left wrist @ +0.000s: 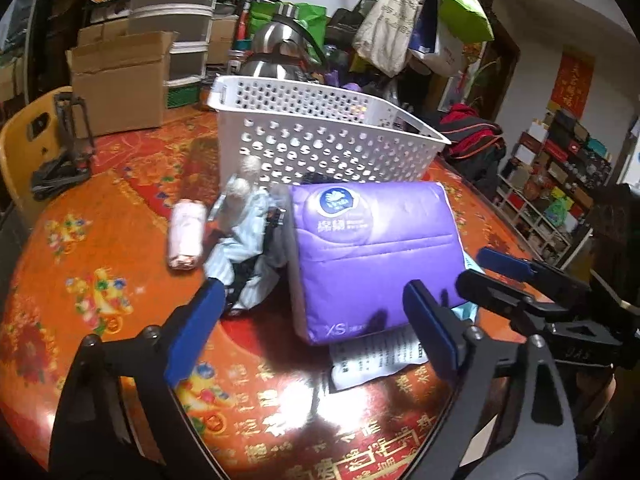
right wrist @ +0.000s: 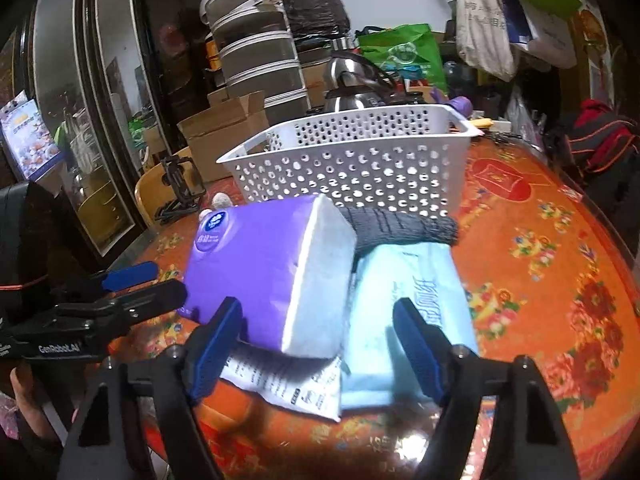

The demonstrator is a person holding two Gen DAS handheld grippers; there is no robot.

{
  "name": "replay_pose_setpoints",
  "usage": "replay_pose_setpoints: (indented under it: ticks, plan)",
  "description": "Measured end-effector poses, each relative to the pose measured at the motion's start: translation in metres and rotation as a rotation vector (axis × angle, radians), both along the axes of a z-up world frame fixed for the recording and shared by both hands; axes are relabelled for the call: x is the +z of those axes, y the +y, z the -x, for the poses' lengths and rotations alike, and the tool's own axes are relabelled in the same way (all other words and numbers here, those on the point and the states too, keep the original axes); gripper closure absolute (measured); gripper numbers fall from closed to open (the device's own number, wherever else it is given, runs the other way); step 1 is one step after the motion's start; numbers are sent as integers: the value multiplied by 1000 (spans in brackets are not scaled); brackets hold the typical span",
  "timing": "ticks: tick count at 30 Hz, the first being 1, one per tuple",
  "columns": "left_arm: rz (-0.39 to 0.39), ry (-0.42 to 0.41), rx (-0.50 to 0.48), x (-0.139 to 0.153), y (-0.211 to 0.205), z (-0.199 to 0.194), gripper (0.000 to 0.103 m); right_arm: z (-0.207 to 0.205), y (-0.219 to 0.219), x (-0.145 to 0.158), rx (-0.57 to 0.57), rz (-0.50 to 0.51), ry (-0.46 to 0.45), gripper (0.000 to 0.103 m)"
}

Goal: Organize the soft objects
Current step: 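Reach the left gripper to the purple diaper pack and grasp it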

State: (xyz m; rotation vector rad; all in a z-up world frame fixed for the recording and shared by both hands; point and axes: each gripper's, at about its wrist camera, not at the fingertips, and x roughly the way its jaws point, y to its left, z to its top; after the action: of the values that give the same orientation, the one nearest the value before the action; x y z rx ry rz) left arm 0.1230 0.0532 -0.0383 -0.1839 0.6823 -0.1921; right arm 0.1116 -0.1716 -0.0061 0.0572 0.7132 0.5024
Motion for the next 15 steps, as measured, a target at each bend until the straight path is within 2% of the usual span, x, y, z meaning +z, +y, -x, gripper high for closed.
replay_pose_setpoints:
  ticks: [3,7,10,15]
  plan:
    - [33,13,-43,-7,-1,-8,27,-5,6,-3,33,3,8,30]
    - [81,34,-97,-17,-3,-16,34,-13,12,-10,87,-23,35,42]
    - [128,48,-128,-23,-1,-20,44,-14,16,-11,115,-26,36,50]
    - [107,31,-133,-23,-10,-16,49,-11,19,-13,127,-2,25,52]
